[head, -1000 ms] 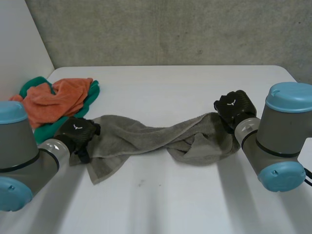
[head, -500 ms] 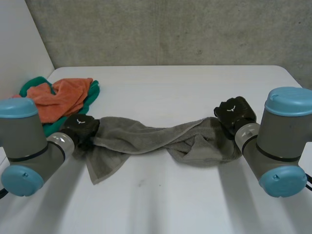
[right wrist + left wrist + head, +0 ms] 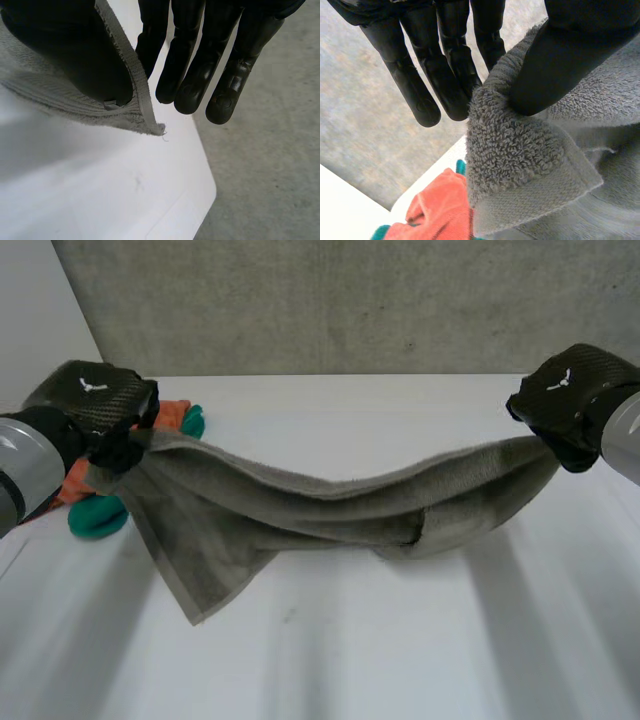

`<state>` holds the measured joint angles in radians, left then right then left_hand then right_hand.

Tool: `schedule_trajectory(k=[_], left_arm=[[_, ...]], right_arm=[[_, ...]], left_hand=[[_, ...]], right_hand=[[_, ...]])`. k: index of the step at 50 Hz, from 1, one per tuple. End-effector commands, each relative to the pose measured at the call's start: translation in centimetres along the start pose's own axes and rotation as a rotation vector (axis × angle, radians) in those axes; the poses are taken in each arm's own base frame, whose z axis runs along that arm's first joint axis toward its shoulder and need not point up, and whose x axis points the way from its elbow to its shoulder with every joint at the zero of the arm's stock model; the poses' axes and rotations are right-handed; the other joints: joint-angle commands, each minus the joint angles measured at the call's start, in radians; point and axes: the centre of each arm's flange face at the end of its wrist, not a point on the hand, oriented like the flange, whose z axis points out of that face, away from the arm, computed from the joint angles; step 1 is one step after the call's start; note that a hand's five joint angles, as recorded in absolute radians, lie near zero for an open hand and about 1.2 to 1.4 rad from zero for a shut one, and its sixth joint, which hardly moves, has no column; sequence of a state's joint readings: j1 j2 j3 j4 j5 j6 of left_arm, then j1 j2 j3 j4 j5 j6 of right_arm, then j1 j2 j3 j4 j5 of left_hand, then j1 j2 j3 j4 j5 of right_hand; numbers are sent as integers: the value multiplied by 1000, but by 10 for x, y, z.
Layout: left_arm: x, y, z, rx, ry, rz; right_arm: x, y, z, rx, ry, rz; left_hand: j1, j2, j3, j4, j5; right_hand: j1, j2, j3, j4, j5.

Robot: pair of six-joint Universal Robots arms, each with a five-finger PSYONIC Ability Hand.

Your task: Fold the laundry.

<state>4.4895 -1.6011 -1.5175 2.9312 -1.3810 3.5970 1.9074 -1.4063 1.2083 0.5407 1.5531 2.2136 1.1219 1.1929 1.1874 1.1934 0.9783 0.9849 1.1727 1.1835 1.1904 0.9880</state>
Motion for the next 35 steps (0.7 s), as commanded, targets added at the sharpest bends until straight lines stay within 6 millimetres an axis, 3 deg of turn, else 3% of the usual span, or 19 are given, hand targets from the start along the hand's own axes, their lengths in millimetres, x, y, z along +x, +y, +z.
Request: schedule_trajectory(k=[1, 4, 6, 9, 10, 11, 12, 13, 14, 16, 17, 21, 24, 27, 31, 35], left_arm=[[10, 42, 52, -134, 71, 0], [7, 47, 86, -112, 57, 9], [5, 38, 108, -42, 27, 22], [1, 19, 127, 65, -32, 44], [-1, -3, 136, 182, -86, 70], [-4, -12, 139, 229, -110, 78], [-15, -41, 144, 383, -195, 88], [-17, -46, 144, 414, -211, 91], [-21, -68, 145, 547, -270, 101], [-29, -84, 142, 639, -323, 106], [-37, -105, 135, 744, -378, 111], [-39, -132, 118, 853, -433, 93], [-32, -129, 117, 830, -408, 69], [-24, -106, 121, 752, -354, 22], [-11, -69, 126, 640, -293, -18], [3, -29, 128, 519, -240, -23]], right_arm=[[-17, 14, 44, -47, -81, 11], [-16, 14, 73, -18, -38, 63], [-8, 9, 95, 36, 30, 121], [13, -7, 117, 152, 152, 194], [20, -13, 120, 191, 190, 212], [38, -26, 124, 276, 273, 247], [47, -32, 125, 321, 316, 266], [65, -45, 126, 415, 401, 301], [75, -52, 124, 462, 444, 313], [93, -64, 120, 553, 540, 334], [106, -72, 115, 614, 610, 344], [128, -86, 100, 714, 739, 350], [129, -88, 94, 723, 736, 349], [120, -78, 101, 678, 696, 352], [92, -54, 115, 572, 596, 358], [49, -25, 124, 466, 449, 348]], left_hand=[[274, 203, 209, 203, 243], [274, 203, 209, 203, 243], [274, 203, 209, 203, 243], [274, 203, 209, 203, 243], [274, 203, 209, 203, 243], [274, 203, 209, 203, 243], [274, 203, 209, 203, 243], [274, 203, 209, 203, 243], [274, 203, 209, 203, 243], [274, 203, 209, 203, 243], [274, 203, 209, 203, 243], [274, 203, 209, 203, 243], [274, 203, 209, 203, 243], [274, 203, 209, 203, 243], [274, 203, 209, 203, 243], [274, 203, 209, 203, 243]], right_hand=[[411, 224, 213, 206, 234], [411, 224, 213, 206, 234], [411, 224, 213, 206, 234], [411, 224, 213, 206, 234], [411, 224, 213, 206, 234], [411, 224, 213, 206, 234], [411, 224, 213, 206, 234], [411, 224, 213, 206, 234], [411, 224, 213, 206, 234], [411, 224, 213, 206, 234], [411, 224, 213, 206, 234], [411, 224, 213, 206, 234], [411, 224, 213, 206, 234], [411, 224, 213, 206, 234], [411, 224, 213, 206, 234], [411, 224, 213, 206, 234]])
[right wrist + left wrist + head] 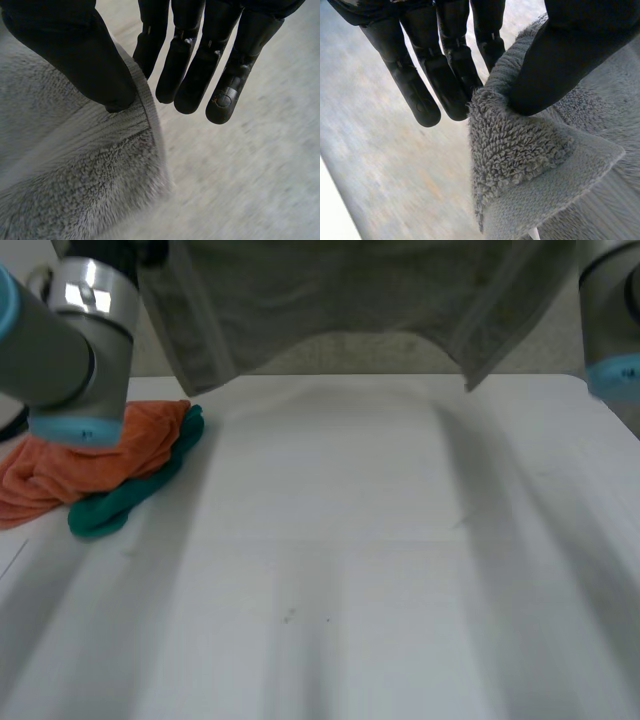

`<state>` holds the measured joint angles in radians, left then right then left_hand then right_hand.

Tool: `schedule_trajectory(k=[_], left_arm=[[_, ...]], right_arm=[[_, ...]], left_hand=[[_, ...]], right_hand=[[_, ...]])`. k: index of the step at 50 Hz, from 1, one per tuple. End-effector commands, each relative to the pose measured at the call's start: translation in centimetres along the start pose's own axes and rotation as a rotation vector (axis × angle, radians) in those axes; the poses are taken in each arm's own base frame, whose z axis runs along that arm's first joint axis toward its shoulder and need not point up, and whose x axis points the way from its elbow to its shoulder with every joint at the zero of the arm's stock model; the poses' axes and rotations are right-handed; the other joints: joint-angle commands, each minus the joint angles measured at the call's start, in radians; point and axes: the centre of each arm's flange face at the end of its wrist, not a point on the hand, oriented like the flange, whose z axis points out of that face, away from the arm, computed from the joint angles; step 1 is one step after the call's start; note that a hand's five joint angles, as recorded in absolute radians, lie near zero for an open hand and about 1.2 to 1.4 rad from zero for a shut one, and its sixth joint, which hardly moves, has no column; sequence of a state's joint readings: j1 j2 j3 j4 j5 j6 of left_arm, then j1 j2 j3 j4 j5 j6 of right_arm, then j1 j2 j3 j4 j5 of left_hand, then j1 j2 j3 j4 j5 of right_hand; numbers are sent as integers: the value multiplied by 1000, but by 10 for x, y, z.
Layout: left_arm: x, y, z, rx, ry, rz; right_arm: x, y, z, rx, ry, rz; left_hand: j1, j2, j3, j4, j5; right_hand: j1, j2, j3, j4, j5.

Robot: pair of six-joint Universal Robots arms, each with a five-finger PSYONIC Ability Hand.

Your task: Fold the laundry.

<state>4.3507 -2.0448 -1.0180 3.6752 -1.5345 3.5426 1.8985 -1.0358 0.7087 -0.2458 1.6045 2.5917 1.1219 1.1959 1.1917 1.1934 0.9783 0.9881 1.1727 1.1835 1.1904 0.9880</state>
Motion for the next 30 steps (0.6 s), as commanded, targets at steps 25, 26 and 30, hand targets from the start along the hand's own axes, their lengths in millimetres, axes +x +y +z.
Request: schedule_trajectory(k=[25, 26, 30], left_arm=[[28, 79, -219, -984, 498, 7], [25, 73, -227, -1014, 519, 21], [11, 41, -269, -1171, 669, 94]], right_arm=[[-26, 139, -219, -946, -726, -123], [-21, 134, -224, -966, -746, -134], [15, 111, -249, -1043, -858, -242]], left_hand=[[274, 200, 205, 203, 243], [274, 200, 205, 203, 243], [274, 200, 205, 203, 243]], right_hand=[[408, 224, 213, 206, 234], [408, 224, 213, 206, 234], [408, 224, 213, 206, 234]])
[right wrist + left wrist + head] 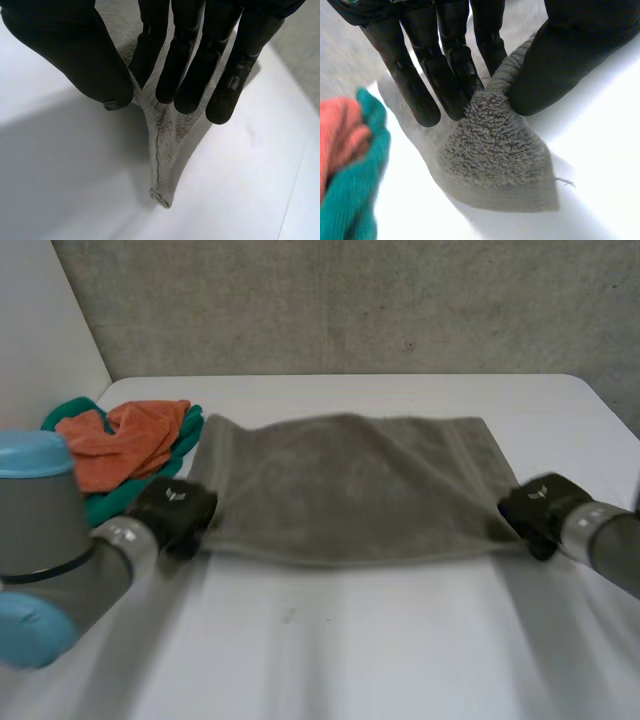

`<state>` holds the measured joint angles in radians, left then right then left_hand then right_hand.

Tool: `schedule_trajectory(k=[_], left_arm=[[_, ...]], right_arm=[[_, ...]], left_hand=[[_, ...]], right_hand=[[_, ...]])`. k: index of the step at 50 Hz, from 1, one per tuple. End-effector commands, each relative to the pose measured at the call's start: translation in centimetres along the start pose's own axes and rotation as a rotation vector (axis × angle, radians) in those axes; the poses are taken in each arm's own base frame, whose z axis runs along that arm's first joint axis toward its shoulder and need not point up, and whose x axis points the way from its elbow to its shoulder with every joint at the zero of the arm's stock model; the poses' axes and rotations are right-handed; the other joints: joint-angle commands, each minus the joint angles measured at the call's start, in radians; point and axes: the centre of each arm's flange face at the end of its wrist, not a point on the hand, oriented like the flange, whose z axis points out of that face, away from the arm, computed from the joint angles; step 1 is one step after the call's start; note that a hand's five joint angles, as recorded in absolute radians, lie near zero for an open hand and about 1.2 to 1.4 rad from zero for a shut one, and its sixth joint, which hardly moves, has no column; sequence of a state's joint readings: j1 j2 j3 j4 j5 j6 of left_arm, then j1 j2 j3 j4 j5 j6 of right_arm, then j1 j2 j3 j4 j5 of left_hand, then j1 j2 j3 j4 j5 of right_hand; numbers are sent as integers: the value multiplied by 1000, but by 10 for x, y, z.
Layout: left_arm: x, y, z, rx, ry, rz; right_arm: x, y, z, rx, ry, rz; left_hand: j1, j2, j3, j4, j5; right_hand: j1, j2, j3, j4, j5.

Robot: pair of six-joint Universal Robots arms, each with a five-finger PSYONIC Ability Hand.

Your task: Fold the laundry.

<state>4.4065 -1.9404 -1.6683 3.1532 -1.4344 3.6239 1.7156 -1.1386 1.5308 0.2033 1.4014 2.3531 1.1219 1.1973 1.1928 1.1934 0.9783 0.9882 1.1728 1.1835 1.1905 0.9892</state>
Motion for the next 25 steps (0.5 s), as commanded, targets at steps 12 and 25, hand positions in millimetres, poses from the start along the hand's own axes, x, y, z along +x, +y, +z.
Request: schedule_trajectory(k=[12, 25], left_arm=[[-6, -8, -21, -39, 24, 115], [-23, -22, 83, 102, -200, 40]], right_arm=[[23, -5, -15, 27, 24, -78], [32, -40, 80, 183, 260, -169]], left_hand=[[274, 199, 203, 203, 243], [274, 199, 203, 203, 243]], right_hand=[[408, 223, 213, 206, 233], [408, 223, 213, 206, 233]])
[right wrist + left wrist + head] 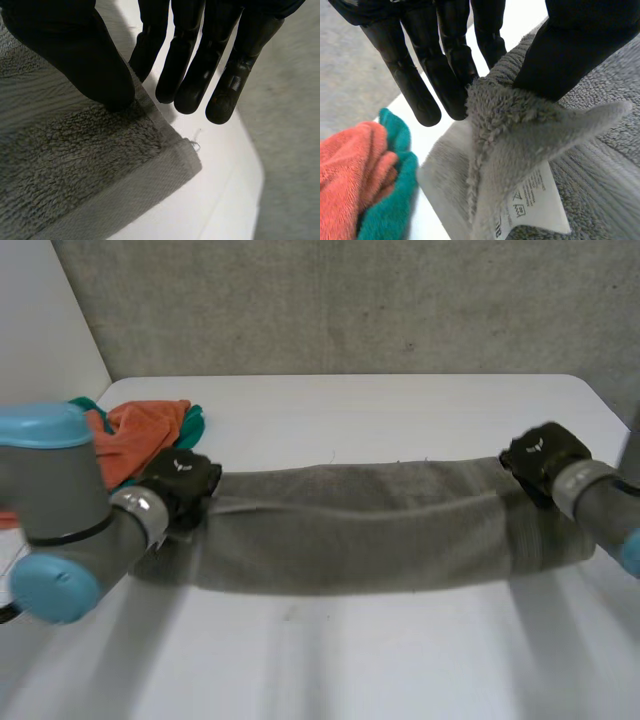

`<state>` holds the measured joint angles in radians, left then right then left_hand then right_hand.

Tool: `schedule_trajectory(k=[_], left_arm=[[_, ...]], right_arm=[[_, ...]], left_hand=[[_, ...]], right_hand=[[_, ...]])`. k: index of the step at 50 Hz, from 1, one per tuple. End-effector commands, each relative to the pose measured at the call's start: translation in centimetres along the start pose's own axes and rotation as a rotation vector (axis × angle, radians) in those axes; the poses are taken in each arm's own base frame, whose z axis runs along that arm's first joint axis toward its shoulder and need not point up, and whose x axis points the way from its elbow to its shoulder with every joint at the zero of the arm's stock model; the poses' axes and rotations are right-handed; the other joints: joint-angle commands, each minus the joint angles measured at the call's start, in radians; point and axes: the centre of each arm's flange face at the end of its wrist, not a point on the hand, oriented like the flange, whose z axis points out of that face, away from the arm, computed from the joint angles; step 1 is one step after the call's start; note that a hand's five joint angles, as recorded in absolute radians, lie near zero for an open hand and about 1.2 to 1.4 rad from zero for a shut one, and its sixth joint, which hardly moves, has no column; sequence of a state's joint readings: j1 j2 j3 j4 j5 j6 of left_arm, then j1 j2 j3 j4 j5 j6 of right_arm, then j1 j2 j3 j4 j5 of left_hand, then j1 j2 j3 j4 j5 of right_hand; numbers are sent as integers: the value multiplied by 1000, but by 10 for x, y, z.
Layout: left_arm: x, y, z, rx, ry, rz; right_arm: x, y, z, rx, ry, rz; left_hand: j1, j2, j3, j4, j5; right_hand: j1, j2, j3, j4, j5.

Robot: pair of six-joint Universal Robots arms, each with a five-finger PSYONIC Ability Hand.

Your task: Fold the laundry.

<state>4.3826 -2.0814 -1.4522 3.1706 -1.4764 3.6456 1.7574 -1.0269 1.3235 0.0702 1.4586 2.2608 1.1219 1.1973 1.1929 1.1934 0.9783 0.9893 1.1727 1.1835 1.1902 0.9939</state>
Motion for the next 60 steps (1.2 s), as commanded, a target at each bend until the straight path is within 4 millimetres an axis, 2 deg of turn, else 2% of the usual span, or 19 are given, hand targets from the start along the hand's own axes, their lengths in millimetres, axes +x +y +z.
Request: schedule_trajectory(k=[1, 6, 12, 13, 14, 15, 17, 18, 21, 24, 26, 29, 34, 35, 39, 43, 47, 58, 60], left_arm=[[-10, 2, 49, 33, -152, 4], [-7, 1, 71, 63, -185, 19], [-4, 4, 88, 77, -205, 37], [-2, 5, 88, 81, -201, 43], [0, 5, 89, 85, -193, 49], [6, 3, 89, 106, -182, 65], [12, -1, 89, 137, -174, 75], [15, -4, 89, 164, -175, 83], [19, -8, 87, 200, -184, 82], [15, -14, 80, 221, -206, 74], [16, -13, 72, 212, -195, 75], [17, -11, 56, 191, -178, 76], [16, -13, 27, 176, -166, 74], [17, -11, 23, 168, -160, 73], [21, -8, 3, 162, -130, 74], [26, -6, -7, 165, -97, 69], [28, -3, -9, 157, -85, 47], [32, 3, -7, 142, -72, 24], [32, 4, -7, 139, -70, 24]], right_arm=[[-5, -2, 51, 52, 83, -31], [-12, -6, 85, 95, 132, -41], [-12, -3, 109, 120, 203, -56], [-12, -4, 111, 124, 215, -58], [-14, -3, 115, 120, 218, -64], [-14, -4, 116, 117, 223, -65], [-17, -5, 117, 105, 232, -65], [-15, -9, 115, 99, 250, -53], [-15, -19, 109, 105, 263, -24], [2, -30, 94, 128, 283, 70], [18, -43, 76, 167, 294, 145], [37, -51, 51, 203, 280, 234], [47, -27, 20, 128, 166, 295], [43, -18, 11, 86, 109, 313], [21, 11, -2, -43, -29, 361], [10, 32, -6, -107, -69, 391], [7, 47, 1, -93, -56, 399], [-12, 69, 25, -96, -78, 392], [-14, 73, 29, -100, -80, 394]], left_hand=[[274, 199, 203, 203, 243], [274, 199, 203, 203, 243], [234, 159, 163, 163, 203], [-8, -83, -79, -79, -39], [-353, -428, -424, -424, -384], [-947, -1023, -1018, -1019, -978], [-870, -946, -941, -942, -901], [-947, -1023, -1018, -1019, -978], [-947, -1023, -1018, -1019, -978], [-947, -1023, -1018, -1019, -978], [-947, -1023, -1018, -1019, -978], [-947, -1023, -1018, -1019, -978], [-947, -1023, -1018, -1019, -978], [-947, -1023, -1018, -1019, -978], [-947, -1023, -1018, -1019, -978], [-947, -1023, -1018, -1019, -978], [-947, -1023, -1018, -1019, -978], [-947, -1023, -1018, -1019, -978], [-947, -1023, -1018, -1019, -978]], right_hand=[[407, 224, 213, 206, 228], [407, 224, 213, 206, 228], [407, 224, 213, 206, 228], [266, 82, 71, 65, 86], [-532, -716, -726, -733, -711], [-815, -998, -1009, -1016, -994], [-815, -998, -1009, -1016, -994], [-815, -998, -1009, -1016, -994], [-815, -998, -1009, -1016, -994], [-815, -998, -1009, -1016, -994], [-815, -998, -1009, -1016, -994], [-815, -998, -1009, -1016, -994], [-815, -998, -1009, -1016, -994], [-815, -998, -1009, -1016, -994], [-815, -998, -1009, -1016, -994], [-676, -859, -870, -877, -855], [-532, -715, -726, -733, -711], [-364, -548, -559, -565, -544], [-22, -206, -216, -223, -201]])
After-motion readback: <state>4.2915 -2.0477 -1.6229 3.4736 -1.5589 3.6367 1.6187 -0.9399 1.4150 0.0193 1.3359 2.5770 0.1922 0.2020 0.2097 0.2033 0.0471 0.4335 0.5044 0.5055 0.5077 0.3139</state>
